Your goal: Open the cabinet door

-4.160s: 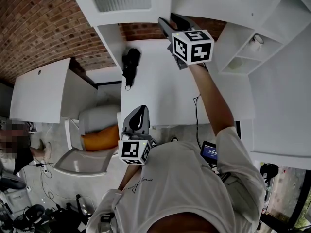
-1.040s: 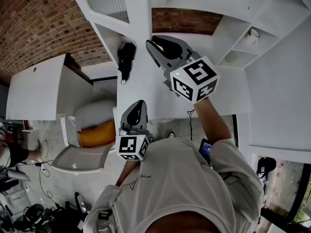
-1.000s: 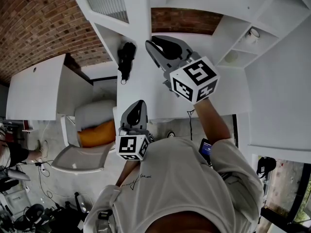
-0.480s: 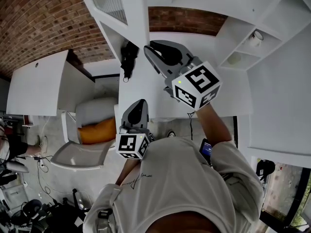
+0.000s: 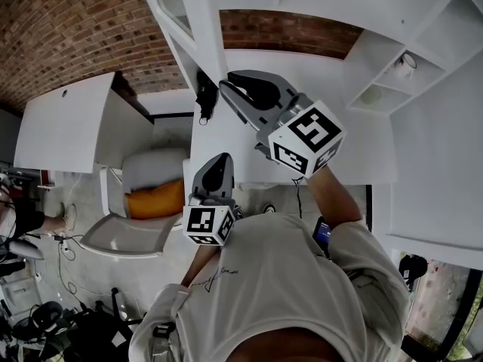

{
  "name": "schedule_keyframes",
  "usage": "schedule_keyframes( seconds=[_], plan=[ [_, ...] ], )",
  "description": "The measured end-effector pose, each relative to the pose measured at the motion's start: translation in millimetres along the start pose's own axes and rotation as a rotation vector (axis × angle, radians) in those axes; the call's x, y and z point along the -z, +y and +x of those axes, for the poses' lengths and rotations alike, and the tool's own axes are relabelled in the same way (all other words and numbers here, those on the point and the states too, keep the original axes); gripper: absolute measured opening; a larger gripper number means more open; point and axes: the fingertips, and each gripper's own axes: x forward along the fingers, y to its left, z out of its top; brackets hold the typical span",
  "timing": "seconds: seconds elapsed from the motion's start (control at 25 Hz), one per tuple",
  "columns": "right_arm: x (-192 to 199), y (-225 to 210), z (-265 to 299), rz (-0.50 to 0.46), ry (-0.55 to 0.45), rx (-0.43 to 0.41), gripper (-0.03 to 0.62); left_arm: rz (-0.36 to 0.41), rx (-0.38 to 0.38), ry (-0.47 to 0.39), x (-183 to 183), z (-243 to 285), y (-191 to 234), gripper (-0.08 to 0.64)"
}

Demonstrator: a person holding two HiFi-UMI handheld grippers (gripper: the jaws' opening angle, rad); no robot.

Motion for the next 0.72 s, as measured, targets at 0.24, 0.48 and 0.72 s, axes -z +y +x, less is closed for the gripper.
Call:
schedule_keyframes(
  seconds=[0.24,0.48,0.72],
  plan=[
    [1,12,4,-0.005,-0.006,-0.035,0.063,-0.002,-0.017,0.0,1,-7,5,0.017],
    [2,20,10,-0.006,-0.011,-0.059,0.063,-0.007,-0.026,0.006,4,-10,8,0.017],
    [0,32,17,-0.013,-0.013,-0.092,0.063,-0.008,-0.035,0.009,3,-14,12,0.017]
  ],
)
